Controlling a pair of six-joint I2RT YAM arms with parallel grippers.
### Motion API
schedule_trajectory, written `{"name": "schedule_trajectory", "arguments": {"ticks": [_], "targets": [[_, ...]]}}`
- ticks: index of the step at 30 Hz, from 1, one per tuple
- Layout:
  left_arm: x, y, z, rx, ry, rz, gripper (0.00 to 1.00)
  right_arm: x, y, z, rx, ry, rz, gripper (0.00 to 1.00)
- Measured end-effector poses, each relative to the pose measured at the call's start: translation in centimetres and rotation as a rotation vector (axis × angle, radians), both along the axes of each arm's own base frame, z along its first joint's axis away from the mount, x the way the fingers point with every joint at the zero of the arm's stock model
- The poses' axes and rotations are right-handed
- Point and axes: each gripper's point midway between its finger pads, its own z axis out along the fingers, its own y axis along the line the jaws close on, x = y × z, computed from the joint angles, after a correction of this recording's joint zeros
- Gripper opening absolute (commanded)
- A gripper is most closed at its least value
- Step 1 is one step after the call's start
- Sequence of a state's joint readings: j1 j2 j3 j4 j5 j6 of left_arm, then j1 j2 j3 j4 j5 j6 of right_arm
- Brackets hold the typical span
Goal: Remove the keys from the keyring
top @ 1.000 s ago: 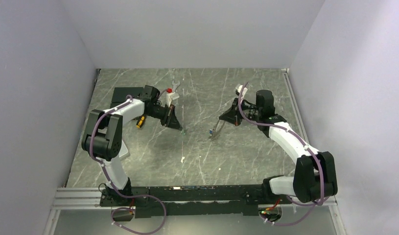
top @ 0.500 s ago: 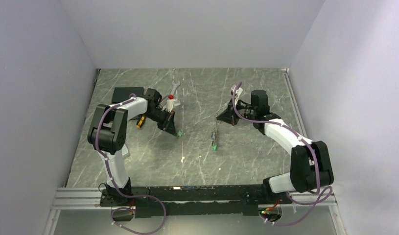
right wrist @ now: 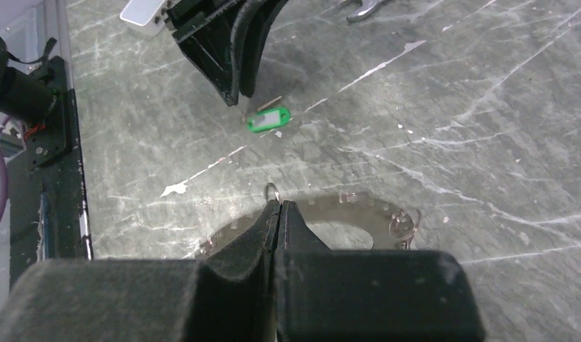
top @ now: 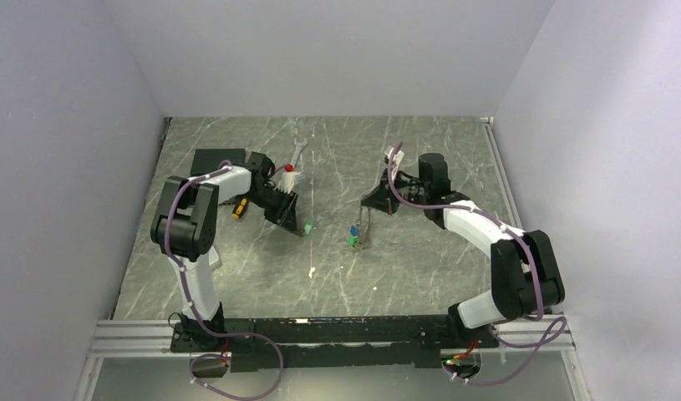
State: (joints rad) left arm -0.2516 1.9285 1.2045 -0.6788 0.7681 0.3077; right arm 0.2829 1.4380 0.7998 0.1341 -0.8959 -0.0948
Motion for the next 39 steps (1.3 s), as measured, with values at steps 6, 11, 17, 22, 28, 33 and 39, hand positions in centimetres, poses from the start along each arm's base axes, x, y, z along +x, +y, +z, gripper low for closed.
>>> {"name": "schedule_trajectory", "arguments": {"ticks": [6,11,17,22,28,33,39], "targets": [[0.0,0.1,0.1,0.002,0.014,0.018,0.62,0.2,0.3,-3.0,-0.049,0.058,0.003,0.0],[0.2,0.1,0.6,-0.003,0.002,0.018,0.64,-0.4,0.0,-6.8,-0.123,0.159,-0.004,0.0],[0.3,0.1,0.6,-0.004,-0.003,0.02,0.64,0.3,-0.1,-8.1,-0.177,0.192,-0.025,0.0],[0.5,0.1,0.7,-0.007,-0.013,0.022,0.65,3.0,-0.7,-7.6,-0.247,0.14,-0.078,0.0],[0.8,0.0,0.8,-0.011,-0.026,0.026,0.65,5.8,-1.6,-7.0,-0.331,0.046,-0.124,0.0],[1.1,0.0,1.2,-0.016,-0.037,0.035,0.68,7.1,-2.7,-8.1,-0.419,0.003,-0.152,0.13],[1.5,0.1,1.3,-0.019,-0.046,0.049,0.96,7.7,-3.7,-8.9,-0.483,-0.01,-0.168,0.48]]}}
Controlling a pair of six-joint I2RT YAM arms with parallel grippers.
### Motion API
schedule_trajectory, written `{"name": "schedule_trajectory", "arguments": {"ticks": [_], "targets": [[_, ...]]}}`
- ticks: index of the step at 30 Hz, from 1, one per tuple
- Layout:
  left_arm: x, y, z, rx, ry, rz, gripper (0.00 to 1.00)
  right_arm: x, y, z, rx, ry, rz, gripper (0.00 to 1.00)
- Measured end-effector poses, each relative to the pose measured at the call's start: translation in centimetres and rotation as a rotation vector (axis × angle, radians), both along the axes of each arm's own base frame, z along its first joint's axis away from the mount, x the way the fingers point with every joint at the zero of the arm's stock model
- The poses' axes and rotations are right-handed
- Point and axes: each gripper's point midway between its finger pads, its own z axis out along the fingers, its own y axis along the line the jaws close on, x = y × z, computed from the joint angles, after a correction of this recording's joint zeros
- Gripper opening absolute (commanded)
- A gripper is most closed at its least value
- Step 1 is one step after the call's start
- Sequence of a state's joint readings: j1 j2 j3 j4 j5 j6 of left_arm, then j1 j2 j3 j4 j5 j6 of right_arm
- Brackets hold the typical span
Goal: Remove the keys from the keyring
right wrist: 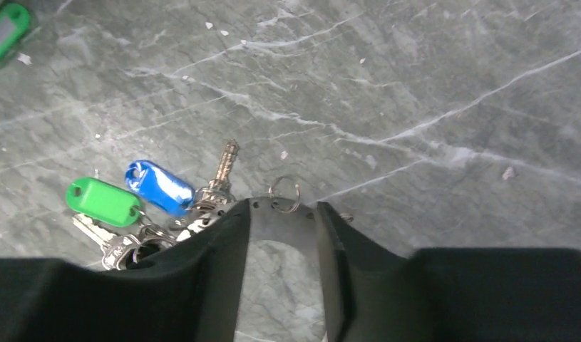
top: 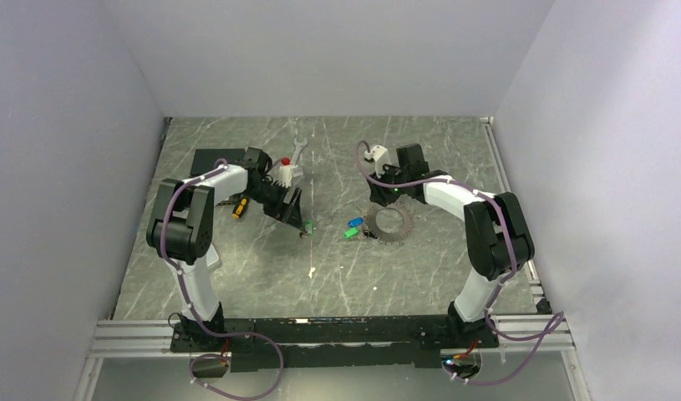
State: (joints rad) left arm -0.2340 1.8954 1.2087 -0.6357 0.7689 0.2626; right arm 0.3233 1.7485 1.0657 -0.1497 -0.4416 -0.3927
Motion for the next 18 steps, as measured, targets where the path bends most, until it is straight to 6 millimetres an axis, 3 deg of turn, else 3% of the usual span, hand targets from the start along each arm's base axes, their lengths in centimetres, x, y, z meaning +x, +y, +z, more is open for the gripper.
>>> {"name": "schedule_trajectory", "arguments": {"ticks": [7,11,12,18], "targets": [[0.8,0.8,0.5,-0.003,-0.008,0.037,0.99,0.5,-0.7,0.3,-0.008,-0.009,-0.028,0.68],[2.3,1.7,1.6,0.0,-0.028,0.071,1.0,1.0,-2.1,1.6,0.03,-0.01,-0.077,0.88],[3.0,2.0,2.1,-0.003,-0.044,0.083,1.0,1.2,-2.7,2.2,0.046,-0.014,-0.094,0.97],[6.1,4.1,4.6,0.009,-0.105,0.147,1.0,2.2,-5.4,5.3,0.139,-0.036,-0.177,1.0]]}}
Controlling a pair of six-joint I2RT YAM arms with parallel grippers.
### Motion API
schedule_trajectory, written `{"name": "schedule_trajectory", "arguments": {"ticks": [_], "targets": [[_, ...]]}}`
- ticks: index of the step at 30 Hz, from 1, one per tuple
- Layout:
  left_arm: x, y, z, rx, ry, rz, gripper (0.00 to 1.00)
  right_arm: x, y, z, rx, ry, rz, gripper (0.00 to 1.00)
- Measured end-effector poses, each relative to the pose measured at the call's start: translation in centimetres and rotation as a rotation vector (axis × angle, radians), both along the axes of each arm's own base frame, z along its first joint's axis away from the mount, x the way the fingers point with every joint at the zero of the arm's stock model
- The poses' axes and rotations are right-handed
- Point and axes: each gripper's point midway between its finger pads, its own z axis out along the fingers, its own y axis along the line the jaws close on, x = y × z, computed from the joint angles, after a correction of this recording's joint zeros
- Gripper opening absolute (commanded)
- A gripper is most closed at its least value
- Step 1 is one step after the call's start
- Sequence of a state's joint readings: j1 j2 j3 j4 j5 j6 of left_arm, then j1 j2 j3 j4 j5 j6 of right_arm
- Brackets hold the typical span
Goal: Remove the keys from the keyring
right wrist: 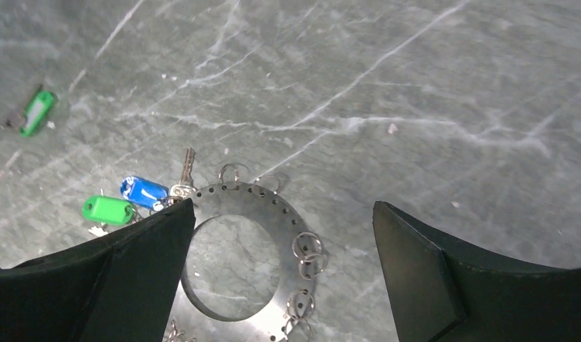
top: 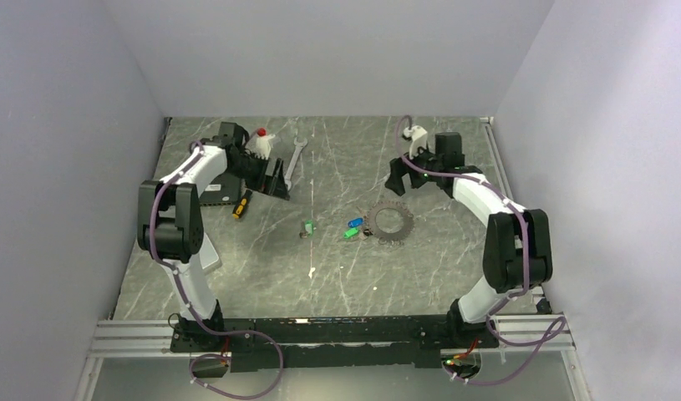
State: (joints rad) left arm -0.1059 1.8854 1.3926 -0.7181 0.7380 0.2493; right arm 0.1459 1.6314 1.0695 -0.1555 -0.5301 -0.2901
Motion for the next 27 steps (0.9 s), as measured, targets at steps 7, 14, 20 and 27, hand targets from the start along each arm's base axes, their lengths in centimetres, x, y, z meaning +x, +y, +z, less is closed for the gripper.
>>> {"name": "schedule_trajectory", "arguments": {"ticks": [7,14,20,27], "targets": [[4.4,3.9,4.8,0.022,-0.111,0.104,0.99,1.6,-6.5,2.6,0.129,-0.007,-0.173,1.0],[6.9,10.8,5.6,0.106,-0.173,0.288,0.99,2.3,-13.2,2.1,0.161,0.018,-0.349,1.0],[5.7,13.6,4.0,0.137,-0.162,0.405,0.99,1.2,-14.3,-0.2,0.179,0.073,-0.404,1.0],[5.5,15.8,2.0,0.155,-0.124,0.508,0.99,-0.4,-13.3,-2.3,0.21,0.132,-0.394,1.0]]}}
